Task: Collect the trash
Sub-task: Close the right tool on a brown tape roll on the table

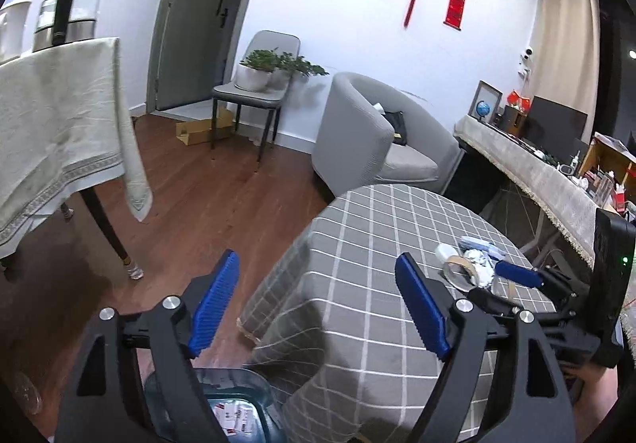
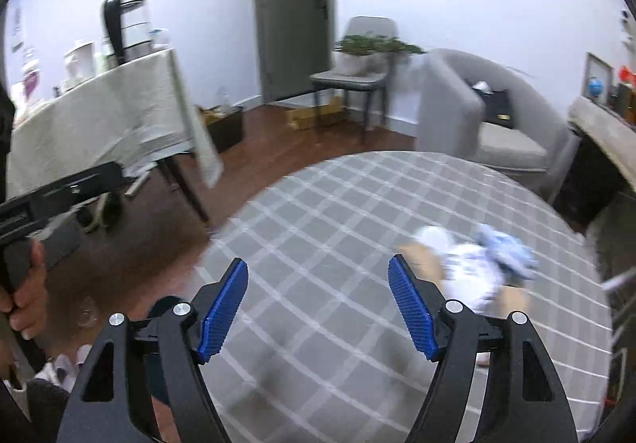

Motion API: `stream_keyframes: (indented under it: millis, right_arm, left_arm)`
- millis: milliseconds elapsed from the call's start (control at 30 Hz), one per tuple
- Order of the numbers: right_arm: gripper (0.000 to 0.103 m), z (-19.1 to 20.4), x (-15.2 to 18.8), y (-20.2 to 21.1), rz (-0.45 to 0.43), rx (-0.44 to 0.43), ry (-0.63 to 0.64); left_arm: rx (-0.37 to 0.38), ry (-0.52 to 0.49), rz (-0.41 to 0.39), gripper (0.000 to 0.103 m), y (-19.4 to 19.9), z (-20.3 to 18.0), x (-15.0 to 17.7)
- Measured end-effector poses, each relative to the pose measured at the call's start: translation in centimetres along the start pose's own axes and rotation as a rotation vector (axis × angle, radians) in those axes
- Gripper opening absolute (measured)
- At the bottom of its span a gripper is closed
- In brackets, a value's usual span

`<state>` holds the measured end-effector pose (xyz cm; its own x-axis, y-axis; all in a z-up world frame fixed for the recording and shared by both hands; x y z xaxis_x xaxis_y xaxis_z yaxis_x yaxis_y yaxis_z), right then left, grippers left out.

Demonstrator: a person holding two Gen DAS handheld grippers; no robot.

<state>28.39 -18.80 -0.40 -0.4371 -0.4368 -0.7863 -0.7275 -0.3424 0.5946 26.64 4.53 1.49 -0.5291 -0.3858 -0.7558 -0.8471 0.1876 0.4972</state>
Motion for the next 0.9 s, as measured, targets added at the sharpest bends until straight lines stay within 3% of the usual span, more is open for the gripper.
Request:
stream_keyframes:
  millis: [533,600,767,900]
  right_arm:
    - [0.074,-8.7,5.0,1.0,0.058,0.095,-0.164]
    - [0.061,-9.6,5.5,0.6,0.083,0.080,-0.197]
    - [0.050,-10.2,6.5,-1.0,0.137,0.026,-0.226]
    - [0.025,-10.0,6.6,-1.7,0.156,0.017,-0.216]
  left_arm:
    - [0.050,-0.082,0.084,0.088,-4.2,-8.6,2.3]
    - [0.044,-0.085,0.106,0.089,-5.1,-9.4,2.7]
    - [0.050,-0.086,0.161,0.089,-7.1,-10.8,3.7]
    - [0.050,-0.093,0.209,0.089,-8.6,-11.9,4.8]
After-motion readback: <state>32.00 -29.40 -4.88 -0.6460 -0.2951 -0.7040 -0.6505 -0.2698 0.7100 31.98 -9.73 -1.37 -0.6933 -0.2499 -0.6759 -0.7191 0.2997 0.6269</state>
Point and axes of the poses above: each gripper's, at about its wrist camera, not at the fingertips, and y roughly against the way its jaws point, z to its left, x to its underside, the point moved 4 cm from there along -y, roughly the way its jaws point, and after that the axes turned 13 degrees about y, right-handed, at the moved point
